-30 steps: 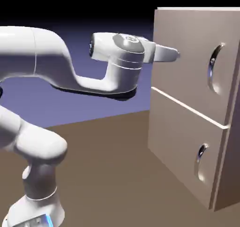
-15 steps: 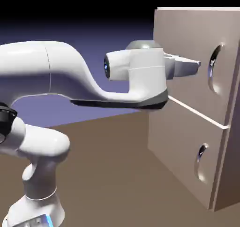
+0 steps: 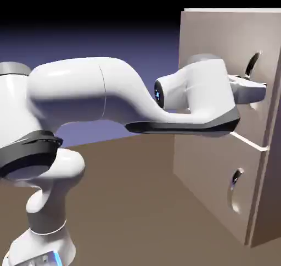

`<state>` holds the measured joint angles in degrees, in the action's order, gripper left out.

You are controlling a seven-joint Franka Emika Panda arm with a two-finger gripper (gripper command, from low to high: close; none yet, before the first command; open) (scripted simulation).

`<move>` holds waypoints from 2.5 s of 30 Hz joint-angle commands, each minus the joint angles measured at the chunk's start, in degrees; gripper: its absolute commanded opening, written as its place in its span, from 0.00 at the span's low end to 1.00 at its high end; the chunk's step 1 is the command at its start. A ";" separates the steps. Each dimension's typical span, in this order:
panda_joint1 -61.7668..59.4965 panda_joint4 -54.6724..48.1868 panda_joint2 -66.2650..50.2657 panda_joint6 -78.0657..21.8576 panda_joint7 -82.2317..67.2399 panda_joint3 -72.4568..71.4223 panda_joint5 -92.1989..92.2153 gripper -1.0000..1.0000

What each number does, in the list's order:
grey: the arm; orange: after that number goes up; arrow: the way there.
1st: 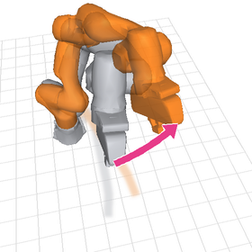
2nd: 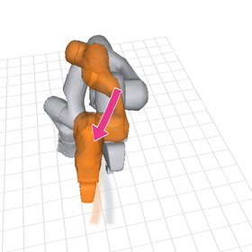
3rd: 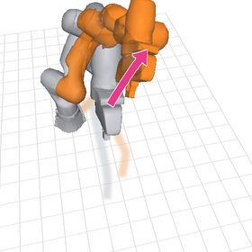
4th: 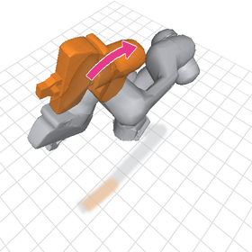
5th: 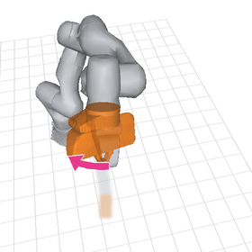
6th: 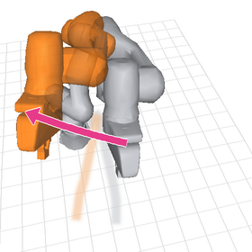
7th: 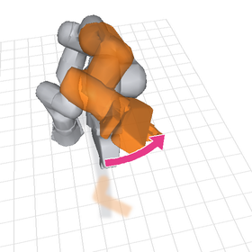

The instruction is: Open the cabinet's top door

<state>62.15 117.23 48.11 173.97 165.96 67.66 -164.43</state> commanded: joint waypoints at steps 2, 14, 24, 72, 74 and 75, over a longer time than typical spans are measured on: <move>-4.15 3.11 -0.45 -1.67 0.06 -2.79 1.47 0.00; -29.07 19.15 -0.50 -8.98 0.05 -21.75 11.91 0.00; -49.83 29.56 2.85 -11.05 0.04 -39.62 22.85 0.00; -62.50 46.57 42.31 -58.18 -45.16 -107.63 121.91 0.00; -63.24 43.43 41.35 -63.14 -45.13 -111.75 125.18 0.00; -63.91 41.65 40.82 -65.63 -45.13 -113.74 126.74 0.00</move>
<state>-1.75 158.88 88.93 108.40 120.82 -46.07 -37.66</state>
